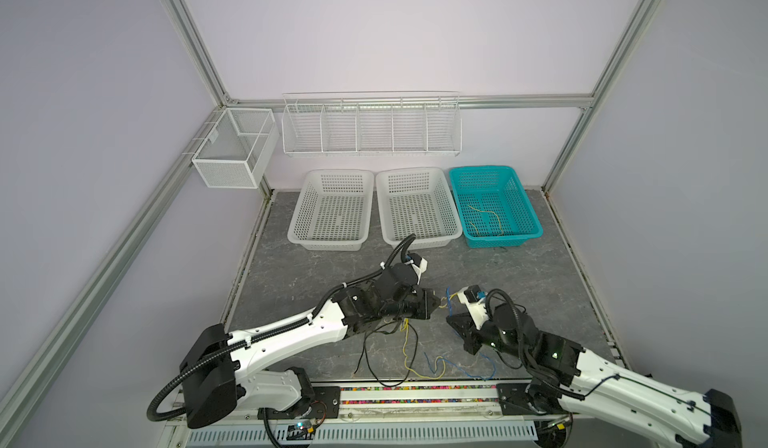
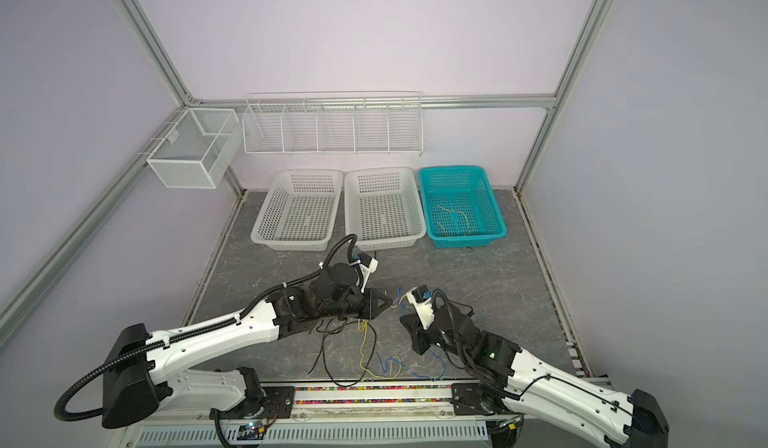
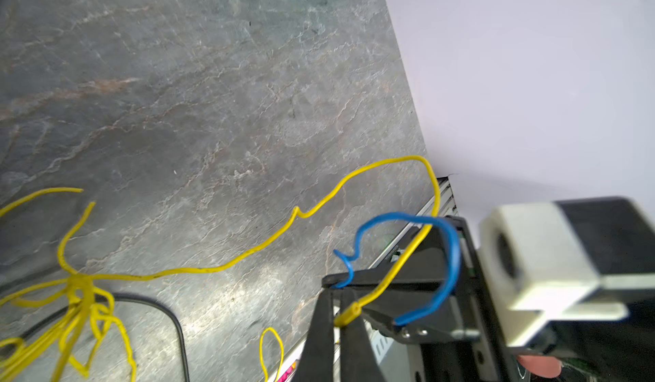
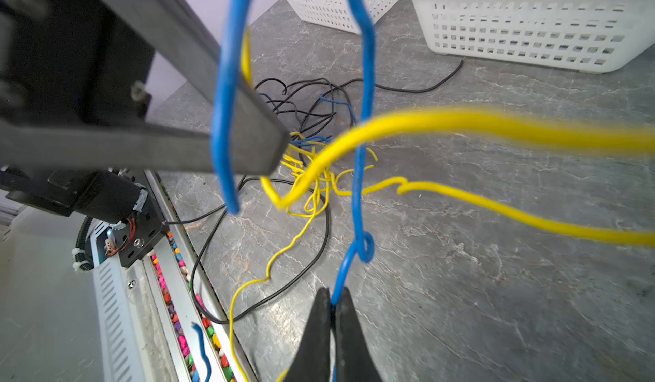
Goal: Untangle the cables
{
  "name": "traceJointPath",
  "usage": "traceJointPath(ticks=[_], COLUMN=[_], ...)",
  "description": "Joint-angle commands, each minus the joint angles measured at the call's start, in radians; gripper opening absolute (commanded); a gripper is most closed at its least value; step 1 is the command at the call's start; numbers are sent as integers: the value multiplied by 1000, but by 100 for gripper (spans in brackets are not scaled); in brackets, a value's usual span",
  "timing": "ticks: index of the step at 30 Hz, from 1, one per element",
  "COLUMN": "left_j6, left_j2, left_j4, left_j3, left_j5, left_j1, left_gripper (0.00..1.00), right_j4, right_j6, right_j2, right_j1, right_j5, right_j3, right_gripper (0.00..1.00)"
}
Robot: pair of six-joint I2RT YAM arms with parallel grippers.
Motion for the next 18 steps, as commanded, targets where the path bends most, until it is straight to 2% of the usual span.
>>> traceJointPath(ticks=[1, 14, 18], left_j6=[-40, -74, -90], left_j2=[-24, -141, -175], left_j4=[13, -7, -12], left_j3=[34, -23, -49], left_j5=[-35, -35, -62], left_j1=[-6, -5, -5], left_gripper=[0, 0, 0], right_j4=[20, 6, 59], right_j6=[0, 55, 129], right_j2=[17, 38, 70], right_j1=[9, 21, 31], right_j5=[-21, 67, 55], right_j3=[-11, -2, 7], right_gripper=[6, 6, 6])
